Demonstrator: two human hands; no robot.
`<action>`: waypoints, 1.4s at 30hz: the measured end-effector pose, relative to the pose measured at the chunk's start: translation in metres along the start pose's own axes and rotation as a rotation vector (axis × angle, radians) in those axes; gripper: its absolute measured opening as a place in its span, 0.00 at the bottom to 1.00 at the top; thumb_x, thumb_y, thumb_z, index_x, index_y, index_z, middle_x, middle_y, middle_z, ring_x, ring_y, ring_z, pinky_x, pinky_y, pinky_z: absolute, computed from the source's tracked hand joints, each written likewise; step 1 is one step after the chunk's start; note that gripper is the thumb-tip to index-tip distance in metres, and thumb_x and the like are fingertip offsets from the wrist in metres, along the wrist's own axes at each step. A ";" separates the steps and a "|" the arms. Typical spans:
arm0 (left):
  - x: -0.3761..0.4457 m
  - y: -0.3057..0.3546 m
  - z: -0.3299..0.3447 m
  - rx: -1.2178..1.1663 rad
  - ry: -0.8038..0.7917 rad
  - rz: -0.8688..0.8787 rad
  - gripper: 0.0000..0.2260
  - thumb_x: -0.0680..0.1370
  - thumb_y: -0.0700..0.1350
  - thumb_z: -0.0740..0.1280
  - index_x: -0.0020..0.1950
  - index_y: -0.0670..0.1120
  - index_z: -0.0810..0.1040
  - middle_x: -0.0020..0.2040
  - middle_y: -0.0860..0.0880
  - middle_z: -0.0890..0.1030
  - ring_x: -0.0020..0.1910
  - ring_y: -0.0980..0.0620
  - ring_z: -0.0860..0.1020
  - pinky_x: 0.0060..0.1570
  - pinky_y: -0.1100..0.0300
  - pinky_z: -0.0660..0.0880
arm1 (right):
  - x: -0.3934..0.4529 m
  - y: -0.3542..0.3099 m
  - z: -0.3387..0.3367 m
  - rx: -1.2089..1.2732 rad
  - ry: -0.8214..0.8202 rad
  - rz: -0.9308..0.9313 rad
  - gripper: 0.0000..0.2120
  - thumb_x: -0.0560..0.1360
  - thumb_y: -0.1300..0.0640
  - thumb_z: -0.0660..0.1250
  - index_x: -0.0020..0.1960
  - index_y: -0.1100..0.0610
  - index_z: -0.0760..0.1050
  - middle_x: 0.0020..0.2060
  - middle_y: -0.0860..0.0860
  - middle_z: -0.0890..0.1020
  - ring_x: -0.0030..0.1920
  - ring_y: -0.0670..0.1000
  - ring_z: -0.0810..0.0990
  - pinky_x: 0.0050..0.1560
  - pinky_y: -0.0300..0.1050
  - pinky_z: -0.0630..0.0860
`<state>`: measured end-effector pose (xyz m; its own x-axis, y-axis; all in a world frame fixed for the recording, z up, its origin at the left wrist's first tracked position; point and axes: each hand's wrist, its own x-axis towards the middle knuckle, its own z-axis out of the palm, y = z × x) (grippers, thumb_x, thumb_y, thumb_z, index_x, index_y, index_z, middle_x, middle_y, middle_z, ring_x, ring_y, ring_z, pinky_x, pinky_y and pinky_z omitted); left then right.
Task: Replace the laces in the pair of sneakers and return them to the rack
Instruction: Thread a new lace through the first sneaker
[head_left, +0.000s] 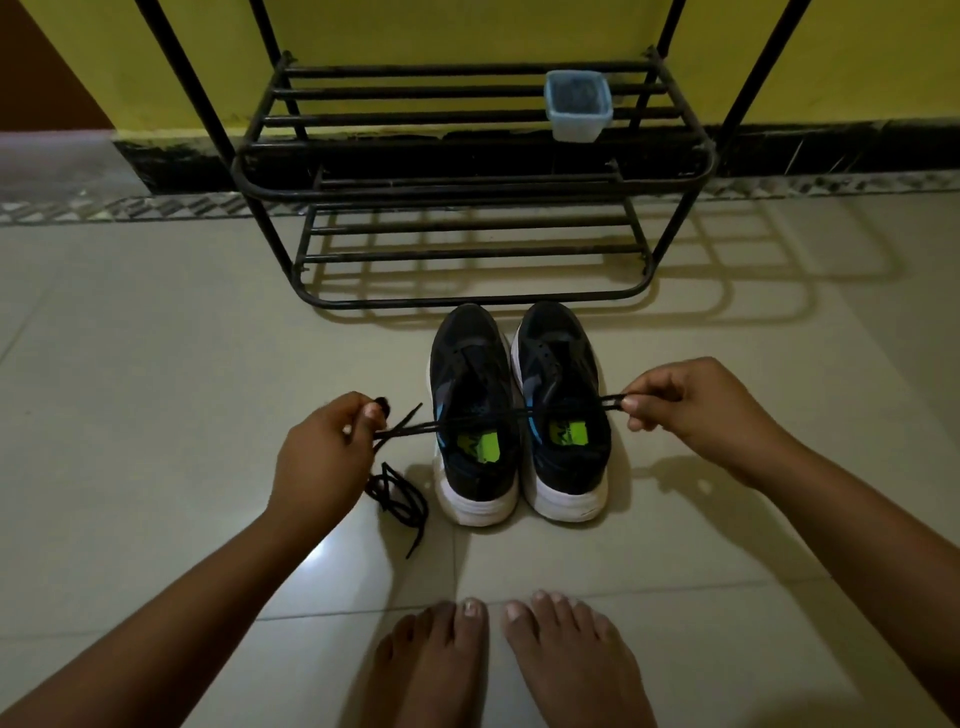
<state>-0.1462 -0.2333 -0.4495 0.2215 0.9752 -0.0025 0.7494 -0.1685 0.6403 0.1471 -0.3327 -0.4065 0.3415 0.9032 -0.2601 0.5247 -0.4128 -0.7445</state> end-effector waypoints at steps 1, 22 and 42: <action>0.003 0.001 -0.001 -0.010 0.003 0.011 0.11 0.80 0.49 0.60 0.42 0.48 0.78 0.46 0.50 0.77 0.44 0.53 0.75 0.38 0.63 0.67 | 0.003 -0.007 0.000 -0.030 -0.010 -0.022 0.07 0.74 0.62 0.69 0.39 0.54 0.81 0.32 0.51 0.83 0.33 0.44 0.79 0.40 0.39 0.73; 0.034 0.042 -0.028 -0.768 0.155 0.093 0.06 0.81 0.38 0.59 0.54 0.44 0.74 0.44 0.51 0.80 0.31 0.56 0.71 0.34 0.62 0.71 | 0.026 -0.045 0.049 -0.435 -0.419 -0.113 0.23 0.74 0.50 0.69 0.67 0.43 0.69 0.55 0.49 0.76 0.57 0.51 0.76 0.55 0.40 0.71; 0.046 0.061 0.037 -0.663 -0.250 -0.046 0.06 0.77 0.37 0.66 0.50 0.45 0.80 0.41 0.50 0.85 0.43 0.57 0.83 0.45 0.66 0.78 | -0.023 -0.024 0.080 -0.609 -0.661 -0.214 0.22 0.77 0.50 0.63 0.68 0.43 0.60 0.60 0.57 0.68 0.58 0.60 0.73 0.57 0.49 0.71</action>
<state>-0.0672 -0.2046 -0.4390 0.3951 0.9035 -0.1659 0.2414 0.0721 0.9677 0.0645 -0.3345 -0.4318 -0.2266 0.7736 -0.5918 0.9089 -0.0505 -0.4139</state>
